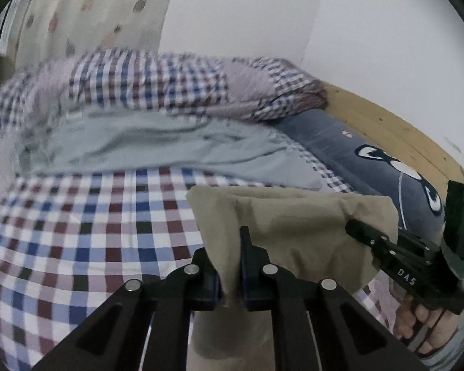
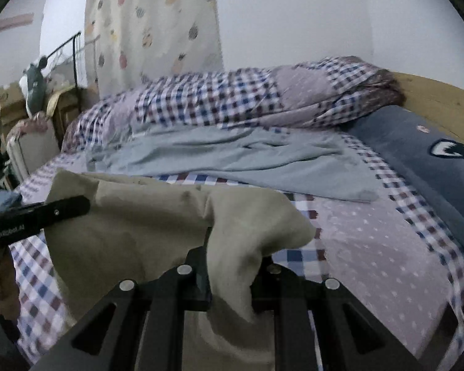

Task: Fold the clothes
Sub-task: 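Lift the folded khaki garment off the bed with both grippers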

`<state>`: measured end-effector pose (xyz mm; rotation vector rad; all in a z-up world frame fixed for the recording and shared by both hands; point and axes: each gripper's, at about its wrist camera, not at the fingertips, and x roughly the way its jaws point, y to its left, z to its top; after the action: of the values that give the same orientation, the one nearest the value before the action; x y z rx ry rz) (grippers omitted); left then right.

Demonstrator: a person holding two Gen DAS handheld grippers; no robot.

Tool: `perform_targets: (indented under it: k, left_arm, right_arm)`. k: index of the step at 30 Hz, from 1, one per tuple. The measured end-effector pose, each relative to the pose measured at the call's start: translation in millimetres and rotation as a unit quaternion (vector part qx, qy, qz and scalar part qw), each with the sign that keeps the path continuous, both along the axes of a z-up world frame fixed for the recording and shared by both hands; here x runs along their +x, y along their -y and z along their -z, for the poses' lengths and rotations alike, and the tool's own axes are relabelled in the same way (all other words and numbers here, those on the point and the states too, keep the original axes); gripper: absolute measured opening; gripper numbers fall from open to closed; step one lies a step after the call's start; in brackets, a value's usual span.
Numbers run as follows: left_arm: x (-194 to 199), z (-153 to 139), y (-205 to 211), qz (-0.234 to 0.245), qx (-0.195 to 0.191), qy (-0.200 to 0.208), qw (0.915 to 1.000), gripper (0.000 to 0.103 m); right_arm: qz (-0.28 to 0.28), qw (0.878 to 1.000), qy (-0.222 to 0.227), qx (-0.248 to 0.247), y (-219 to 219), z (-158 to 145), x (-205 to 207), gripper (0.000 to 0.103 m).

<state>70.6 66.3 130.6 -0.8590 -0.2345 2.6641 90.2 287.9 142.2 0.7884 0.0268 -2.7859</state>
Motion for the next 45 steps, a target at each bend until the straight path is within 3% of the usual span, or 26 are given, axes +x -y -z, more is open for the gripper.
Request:
perform_targets:
  k: [8,17,27,35,45]
  left_arm:
    - [73.0,-31.1,-21.2,0.008,-0.039,-0.042,0.9983,0.009]
    - [152.7,-55.3,-6.3,-0.012,-0.034,-0.047,0.9982,0.009]
    - [214.0,-130.2,6.7,-0.034,-0.019,-0.108,0.9933,0.008]
    - [262.9,-203.5,54.1,-0.079,0.006,-0.178,0.9809,0.008]
    - [316.0,-288.8,168.5,-0.175,0.019,-0.246,0.9532,0.008]
  right_arm:
    - [0.033,0.998,-0.044,-0.004,-8.6,-34.8,97.4,0.015]
    - [0.037,0.996,-0.084,-0.012,-0.5,-78.9,180.1,0.015]
    - [0.021,0.989,-0.144,-0.018,19.4,-155.0,243.5,0.014]
    - [-0.024,0.977,-0.209,-0.02,66.5,-224.8,298.3,0.013]
    - [-0.132,0.953,-0.269,-0.049,176.4,-298.9,340.1,0.013]
